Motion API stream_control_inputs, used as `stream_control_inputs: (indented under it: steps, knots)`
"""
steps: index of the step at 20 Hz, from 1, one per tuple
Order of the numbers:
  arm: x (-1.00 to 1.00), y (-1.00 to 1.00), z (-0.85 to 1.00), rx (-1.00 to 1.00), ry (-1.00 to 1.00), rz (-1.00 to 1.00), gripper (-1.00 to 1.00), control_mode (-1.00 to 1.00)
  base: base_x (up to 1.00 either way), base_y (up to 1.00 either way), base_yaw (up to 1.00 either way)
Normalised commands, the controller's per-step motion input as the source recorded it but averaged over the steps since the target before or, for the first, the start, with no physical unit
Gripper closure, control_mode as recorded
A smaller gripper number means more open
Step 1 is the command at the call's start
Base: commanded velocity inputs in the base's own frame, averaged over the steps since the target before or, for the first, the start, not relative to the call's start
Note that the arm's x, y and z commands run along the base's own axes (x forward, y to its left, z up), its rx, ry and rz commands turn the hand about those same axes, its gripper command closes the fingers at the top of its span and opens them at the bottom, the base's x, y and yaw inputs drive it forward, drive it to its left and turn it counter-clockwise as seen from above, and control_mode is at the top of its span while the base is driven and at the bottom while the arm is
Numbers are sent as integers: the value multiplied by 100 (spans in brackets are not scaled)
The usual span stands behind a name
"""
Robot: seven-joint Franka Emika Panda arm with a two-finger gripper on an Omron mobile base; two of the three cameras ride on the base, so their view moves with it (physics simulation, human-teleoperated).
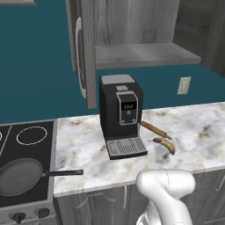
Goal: Pick the pan from the cabinet and place it on the stove. Then turn on the stove burner for the pan.
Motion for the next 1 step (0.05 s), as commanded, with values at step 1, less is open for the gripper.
stream_control_inputs:
  steps: [1]
  knots:
    - [-34, 0, 45, -1, -6, 0, -100, -100, 0, 0, 0]
